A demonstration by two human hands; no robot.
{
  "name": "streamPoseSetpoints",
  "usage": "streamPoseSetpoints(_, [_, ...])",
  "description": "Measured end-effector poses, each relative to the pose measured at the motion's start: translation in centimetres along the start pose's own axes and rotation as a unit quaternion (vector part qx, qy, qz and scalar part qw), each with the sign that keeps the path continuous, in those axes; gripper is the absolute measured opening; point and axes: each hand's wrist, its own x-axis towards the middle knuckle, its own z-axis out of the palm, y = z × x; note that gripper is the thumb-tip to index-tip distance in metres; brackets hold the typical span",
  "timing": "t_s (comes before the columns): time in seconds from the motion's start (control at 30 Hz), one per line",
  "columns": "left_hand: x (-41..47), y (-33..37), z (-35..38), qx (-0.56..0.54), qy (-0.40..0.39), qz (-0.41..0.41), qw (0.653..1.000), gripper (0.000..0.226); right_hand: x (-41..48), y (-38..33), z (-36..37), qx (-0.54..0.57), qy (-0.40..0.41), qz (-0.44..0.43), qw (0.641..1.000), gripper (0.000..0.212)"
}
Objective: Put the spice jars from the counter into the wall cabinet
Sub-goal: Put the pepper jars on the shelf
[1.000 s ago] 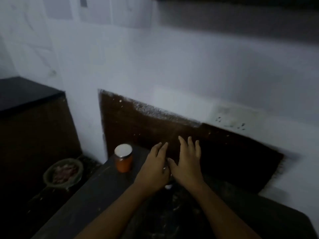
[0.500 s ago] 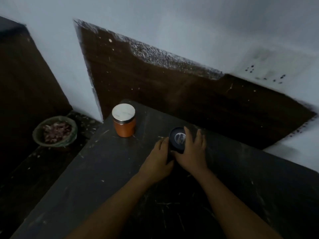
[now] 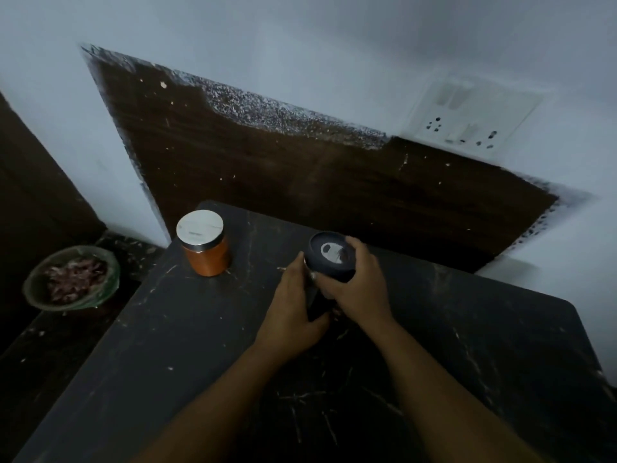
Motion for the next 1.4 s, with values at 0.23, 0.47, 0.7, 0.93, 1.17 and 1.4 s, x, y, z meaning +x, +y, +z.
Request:
streamPoseSetpoints(0.23, [-1.4, 8.3, 0.4, 0.047, 0.118, 0.064, 0.990, 0.109, -4.2, -5.1, -7.0, 0.123, 0.063, 0.020, 0.990, 0.104])
streamPoseSetpoints(0.47, [-4.6, 17.1, -0.6, -0.129, 0.176, 0.077, 0.973, 0.092, -9.0, -7.1, -14.9, 0.285, 0.045, -0.062, 0.955, 0.080])
streamPoseSetpoints(0.7, [-7.0, 24.9, 0.5, -0.297, 0.123, 0.133, 0.938, 0.063, -13.6, -6.7, -21.1, 0.381, -0.064, -0.109, 0.916, 0.031])
streamPoseSetpoints(0.93, [-7.1, 29.3, 2.2, -0.347, 0.154, 0.129, 0.916, 0.020, -16.1, -5.7, -26.3, 0.394, 0.024, -0.176, 0.902, 0.052])
streamPoseSetpoints(1.17, [-7.1, 32.2, 4.5, -0.249, 0.151, 0.163, 0.943, 0.032, -17.4, -5.5, -28.6, 0.430, 0.092, -0.200, 0.876, 0.058])
streamPoseSetpoints(1.4, [-6.4, 35.1, 5.4, -0.225, 0.155, 0.221, 0.936, 0.031, -18.0, -5.2, -31.3, 0.408, 0.136, -0.228, 0.874, 0.050])
